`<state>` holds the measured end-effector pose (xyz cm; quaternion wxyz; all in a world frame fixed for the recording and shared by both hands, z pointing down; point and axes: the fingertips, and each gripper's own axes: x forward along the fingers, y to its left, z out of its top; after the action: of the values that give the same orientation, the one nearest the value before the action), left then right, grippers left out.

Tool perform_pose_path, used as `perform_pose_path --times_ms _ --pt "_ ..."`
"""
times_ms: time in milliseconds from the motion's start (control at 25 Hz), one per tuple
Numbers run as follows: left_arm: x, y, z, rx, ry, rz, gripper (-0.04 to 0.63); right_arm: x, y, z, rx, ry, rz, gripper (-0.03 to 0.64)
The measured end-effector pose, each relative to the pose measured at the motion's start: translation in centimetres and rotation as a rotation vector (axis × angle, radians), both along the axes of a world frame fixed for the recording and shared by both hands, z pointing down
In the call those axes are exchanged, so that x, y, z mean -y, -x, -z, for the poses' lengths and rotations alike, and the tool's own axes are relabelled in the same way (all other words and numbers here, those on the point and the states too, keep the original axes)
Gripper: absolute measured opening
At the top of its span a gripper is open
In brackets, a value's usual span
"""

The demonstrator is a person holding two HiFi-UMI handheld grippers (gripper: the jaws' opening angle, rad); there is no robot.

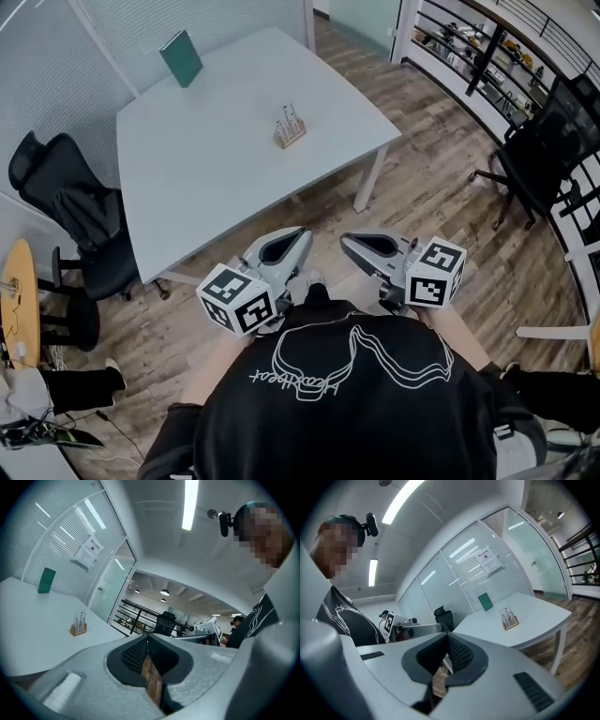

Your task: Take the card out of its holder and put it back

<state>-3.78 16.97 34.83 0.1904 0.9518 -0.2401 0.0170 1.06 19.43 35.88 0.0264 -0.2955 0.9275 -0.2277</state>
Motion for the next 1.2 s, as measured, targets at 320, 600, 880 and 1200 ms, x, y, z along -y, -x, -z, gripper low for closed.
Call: perform_pose_path --times_ms 320,600,880,1200 --pt "11.4 1.1 -3.2 0.068 0.074 0.017 0.014 9.8 -0.3 -2.0 0.003 0.091 -0.035 0.009" --pt "20.1 1.7 -6.2 0.045 0.157 -0.002 0.015 17.4 -0.7 -4.4 -0.031 0.174 -0.060 0.009" --pt "27.9 2.4 -7.8 0.045 0.126 0.026 0.088 23.4 -0.2 -5.9 -0.068 0.218 -0.052 0.009" --pt "34.7 2.5 -10.5 0.100 0.071 0.040 0.144 27.8 -1.0 -7.5 -0.084 0.274 -0.072 0.009"
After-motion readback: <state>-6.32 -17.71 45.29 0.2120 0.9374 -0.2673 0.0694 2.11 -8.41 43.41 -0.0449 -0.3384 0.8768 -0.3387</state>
